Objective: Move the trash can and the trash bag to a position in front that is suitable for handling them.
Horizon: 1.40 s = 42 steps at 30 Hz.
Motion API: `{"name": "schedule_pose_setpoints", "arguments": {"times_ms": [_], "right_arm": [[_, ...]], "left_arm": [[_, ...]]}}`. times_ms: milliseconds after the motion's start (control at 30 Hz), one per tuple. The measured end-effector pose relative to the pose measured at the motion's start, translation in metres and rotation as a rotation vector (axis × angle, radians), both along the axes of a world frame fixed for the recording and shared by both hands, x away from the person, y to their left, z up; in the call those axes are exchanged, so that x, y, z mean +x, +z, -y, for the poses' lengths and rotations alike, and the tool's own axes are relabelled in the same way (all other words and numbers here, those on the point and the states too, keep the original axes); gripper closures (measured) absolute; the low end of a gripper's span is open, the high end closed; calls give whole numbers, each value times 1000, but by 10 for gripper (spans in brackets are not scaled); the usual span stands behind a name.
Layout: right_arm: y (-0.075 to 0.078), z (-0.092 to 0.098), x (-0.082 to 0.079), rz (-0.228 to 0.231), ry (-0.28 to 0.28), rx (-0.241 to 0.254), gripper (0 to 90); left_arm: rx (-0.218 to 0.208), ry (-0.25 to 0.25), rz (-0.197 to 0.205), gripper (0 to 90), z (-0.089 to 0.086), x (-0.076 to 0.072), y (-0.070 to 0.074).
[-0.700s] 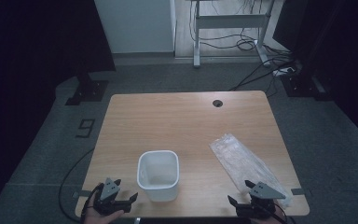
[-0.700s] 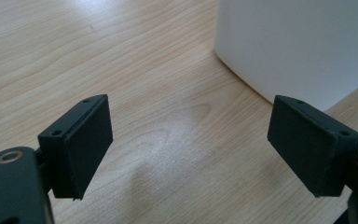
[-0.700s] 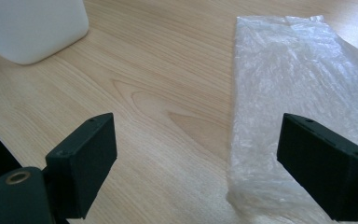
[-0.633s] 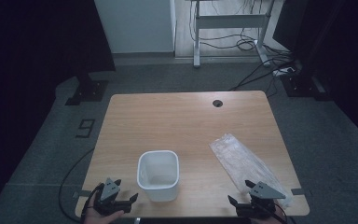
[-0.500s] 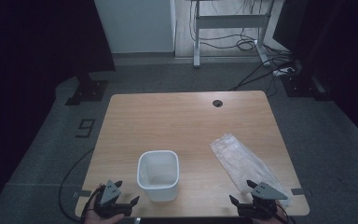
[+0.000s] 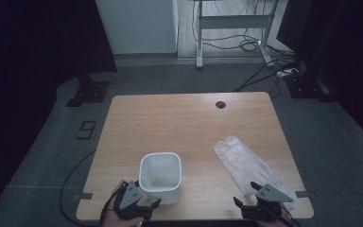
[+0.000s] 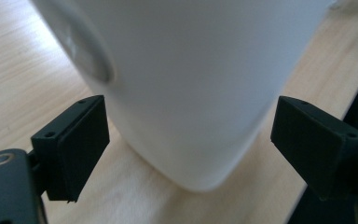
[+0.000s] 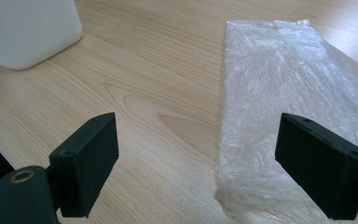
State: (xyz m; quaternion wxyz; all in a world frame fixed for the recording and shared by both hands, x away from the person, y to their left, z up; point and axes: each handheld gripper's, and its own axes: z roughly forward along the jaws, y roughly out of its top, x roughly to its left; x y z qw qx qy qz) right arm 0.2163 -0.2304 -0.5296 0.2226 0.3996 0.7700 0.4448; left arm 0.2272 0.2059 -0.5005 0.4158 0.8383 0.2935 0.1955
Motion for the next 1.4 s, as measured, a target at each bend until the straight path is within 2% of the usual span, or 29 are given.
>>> {"name": "schedule_pose_setpoints", "arguments": {"times_ms": [100, 433, 900, 1200, 1400], "right_arm": [[0, 0, 0, 0, 0, -2, 135], [-1, 1, -1, 3, -5, -6, 136], [-2, -2, -1, 2, -1, -16, 137], [-3, -2, -1, 0, -4, -17, 137], [-1, 0, -1, 1, 2, -14, 136]], "left_arm": [[-8, -6, -8, 97, 3, 5, -1], [8, -17, -5, 99, 24, 27, 0], [5, -16, -5, 106, 47, 46, 2], [-2, -12, -7, 110, 53, 52, 0], [3, -6, 9, 122, 45, 45, 0]]}}
